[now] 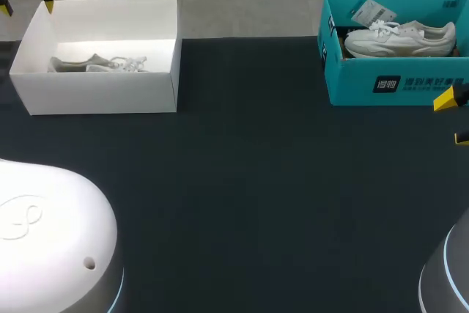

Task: Take the shoe out of the shoebox, open the shoe tongue, remove and reinsert the insole, then place the shoe into the shoebox

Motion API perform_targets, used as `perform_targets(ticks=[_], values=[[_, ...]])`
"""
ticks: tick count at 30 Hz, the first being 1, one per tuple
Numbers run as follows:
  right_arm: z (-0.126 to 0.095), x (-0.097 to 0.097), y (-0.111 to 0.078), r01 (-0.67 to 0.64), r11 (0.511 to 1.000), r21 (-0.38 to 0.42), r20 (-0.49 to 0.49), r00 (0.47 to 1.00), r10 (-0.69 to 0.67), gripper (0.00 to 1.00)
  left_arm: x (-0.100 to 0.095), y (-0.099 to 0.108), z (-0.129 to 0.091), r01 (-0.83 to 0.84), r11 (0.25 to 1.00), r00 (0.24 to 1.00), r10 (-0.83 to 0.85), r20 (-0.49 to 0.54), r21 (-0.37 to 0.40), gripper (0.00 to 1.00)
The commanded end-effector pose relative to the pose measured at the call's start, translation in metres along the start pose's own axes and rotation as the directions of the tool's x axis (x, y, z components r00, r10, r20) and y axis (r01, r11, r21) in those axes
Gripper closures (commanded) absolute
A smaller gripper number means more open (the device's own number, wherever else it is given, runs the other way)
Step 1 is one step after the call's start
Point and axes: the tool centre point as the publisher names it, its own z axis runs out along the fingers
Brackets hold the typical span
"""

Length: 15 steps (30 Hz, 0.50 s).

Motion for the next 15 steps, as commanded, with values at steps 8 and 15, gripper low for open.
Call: perform_targets(ticks=[8, 15], values=[[0.001, 0.0, -0.001, -0.001, 1.0, -0.001, 0.001, 1.0, 0.001, 0.0, 0.0, -0.002, 0.0, 0.001, 1.0, 1.0, -0.001, -0.003, -0.004, 0.0], [0.011, 0.004, 0.049, 0.069, 0.996, -0.053, 0.101, 0.993, -0.063, 0.0, 0.0, -0.002, 0.0, 0.001, 1.0, 1.0, -0.001, -0.003, -0.004, 0.0]])
